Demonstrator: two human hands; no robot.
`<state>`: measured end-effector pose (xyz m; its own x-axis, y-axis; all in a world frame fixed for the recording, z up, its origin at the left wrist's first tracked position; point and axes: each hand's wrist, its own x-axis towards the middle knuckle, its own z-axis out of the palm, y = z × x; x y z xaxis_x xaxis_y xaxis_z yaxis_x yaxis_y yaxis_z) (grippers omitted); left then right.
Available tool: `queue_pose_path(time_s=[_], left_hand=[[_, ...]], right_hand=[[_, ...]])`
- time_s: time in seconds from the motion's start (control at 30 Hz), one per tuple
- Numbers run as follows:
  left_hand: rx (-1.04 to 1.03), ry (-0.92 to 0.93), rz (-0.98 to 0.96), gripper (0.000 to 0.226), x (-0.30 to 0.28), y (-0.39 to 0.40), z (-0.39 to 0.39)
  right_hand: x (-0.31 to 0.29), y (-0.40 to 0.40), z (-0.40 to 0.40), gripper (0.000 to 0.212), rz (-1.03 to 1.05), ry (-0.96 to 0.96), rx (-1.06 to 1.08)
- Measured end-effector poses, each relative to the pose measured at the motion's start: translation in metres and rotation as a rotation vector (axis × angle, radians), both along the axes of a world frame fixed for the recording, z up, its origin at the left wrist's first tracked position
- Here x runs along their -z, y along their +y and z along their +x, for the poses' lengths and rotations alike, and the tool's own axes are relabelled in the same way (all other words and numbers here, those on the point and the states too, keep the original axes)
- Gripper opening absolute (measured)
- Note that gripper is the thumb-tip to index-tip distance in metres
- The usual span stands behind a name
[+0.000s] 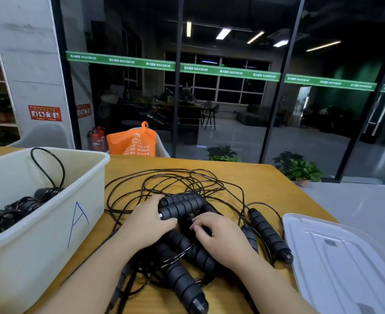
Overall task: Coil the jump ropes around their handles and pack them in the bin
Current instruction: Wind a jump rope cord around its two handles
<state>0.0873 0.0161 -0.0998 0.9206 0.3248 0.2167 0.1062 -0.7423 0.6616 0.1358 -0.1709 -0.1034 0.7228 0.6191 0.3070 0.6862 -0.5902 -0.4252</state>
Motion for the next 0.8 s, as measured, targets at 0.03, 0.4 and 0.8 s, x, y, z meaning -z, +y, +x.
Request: queue_pose_path(time_s=[0.03,0.4,0.8], left_hand=[[0.018,-0.009,-0.027,0.056,0.000,0.001,-0.001],[0.041,0.027,0.130,0.055,0.000,-0.001,-0.004],[-0.093,-0.002,-0.094,0.024,-0.011,-0.007,-0.002]], right_hand=[[0.000,0.000,0.000,0.025,-0.001,0.001,0.000],[0.001,0.000,0.001,0.026,-0.002,-0.001,0.004],[-0.001,-0.001,-0.001,0.026,-0.012,0.010,0.004]])
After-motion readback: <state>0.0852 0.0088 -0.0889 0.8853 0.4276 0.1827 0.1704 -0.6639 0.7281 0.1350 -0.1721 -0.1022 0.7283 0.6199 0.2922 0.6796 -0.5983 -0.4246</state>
